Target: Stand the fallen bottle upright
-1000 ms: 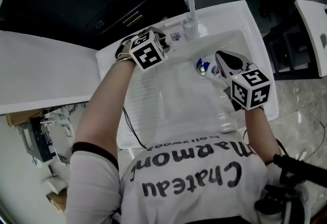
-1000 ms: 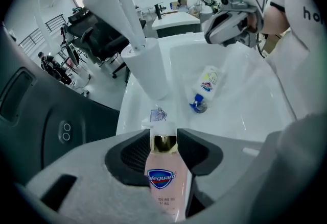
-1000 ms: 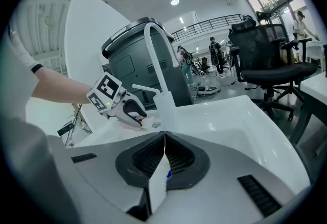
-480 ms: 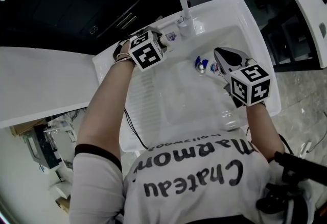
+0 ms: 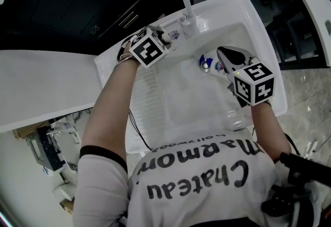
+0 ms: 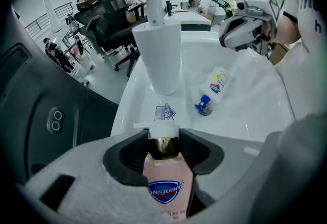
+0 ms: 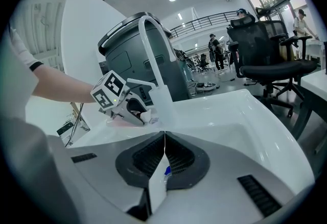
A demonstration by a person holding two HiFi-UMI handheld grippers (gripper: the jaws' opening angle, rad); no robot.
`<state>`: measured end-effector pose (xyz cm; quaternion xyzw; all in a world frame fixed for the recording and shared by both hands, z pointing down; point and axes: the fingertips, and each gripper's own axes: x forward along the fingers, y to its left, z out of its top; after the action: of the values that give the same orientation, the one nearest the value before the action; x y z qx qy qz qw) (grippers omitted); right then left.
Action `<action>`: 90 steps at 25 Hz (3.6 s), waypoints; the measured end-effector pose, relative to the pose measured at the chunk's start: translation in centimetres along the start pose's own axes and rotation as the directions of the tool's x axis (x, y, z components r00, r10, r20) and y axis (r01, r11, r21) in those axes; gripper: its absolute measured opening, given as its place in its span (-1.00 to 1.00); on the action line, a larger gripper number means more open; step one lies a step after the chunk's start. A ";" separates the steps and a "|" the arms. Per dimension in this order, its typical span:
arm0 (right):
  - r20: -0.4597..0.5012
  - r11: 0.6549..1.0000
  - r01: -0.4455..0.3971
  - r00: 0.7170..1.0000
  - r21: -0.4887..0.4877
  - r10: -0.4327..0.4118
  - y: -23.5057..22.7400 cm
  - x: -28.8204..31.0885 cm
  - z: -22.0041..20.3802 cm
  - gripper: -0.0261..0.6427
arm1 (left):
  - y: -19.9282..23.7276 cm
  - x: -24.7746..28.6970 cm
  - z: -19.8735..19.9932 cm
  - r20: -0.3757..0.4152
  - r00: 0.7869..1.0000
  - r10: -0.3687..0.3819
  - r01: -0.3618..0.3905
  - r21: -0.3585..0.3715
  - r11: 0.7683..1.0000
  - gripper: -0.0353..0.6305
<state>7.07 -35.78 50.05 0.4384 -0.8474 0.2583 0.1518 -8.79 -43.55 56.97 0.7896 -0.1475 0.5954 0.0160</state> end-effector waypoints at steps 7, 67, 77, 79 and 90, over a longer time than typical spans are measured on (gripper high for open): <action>-0.022 1.000 0.000 1.000 0.000 0.000 0.2 -0.1 -0.6 -0.88 | 0.3 0.1 -0.1 -0.015 1.000 -0.018 0.018 -0.011 1.000 -0.29; 0.124 0.974 0.204 0.974 -0.094 -0.192 9.2 -7.6 3.5 -0.88 | 3.1 -16.0 -0.7 0.294 0.934 0.201 -0.182 -0.089 0.979 -0.32; 0.128 0.963 0.222 0.971 -0.151 -0.204 12.2 -7.9 4.8 -0.88 | 4.0 -20.2 -2.3 0.368 0.900 0.232 -0.175 -0.182 0.968 -0.32; 0.130 0.962 0.221 0.971 -0.162 -0.201 12.1 -7.8 5.1 -0.88 | 4.4 -20.3 -2.5 0.378 0.894 0.241 -0.172 -0.207 0.963 -0.32; 0.114 0.949 0.206 0.976 -0.239 -0.184 13.3 -6.7 6.7 -0.88 | 5.7 -21.8 -5.5 0.429 0.855 0.293 -0.150 -0.337 0.929 -0.32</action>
<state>-0.23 -28.77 37.29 0.5087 -0.8315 0.1137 0.1921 -20.73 -43.20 37.06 0.8767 -0.3239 0.3546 0.0265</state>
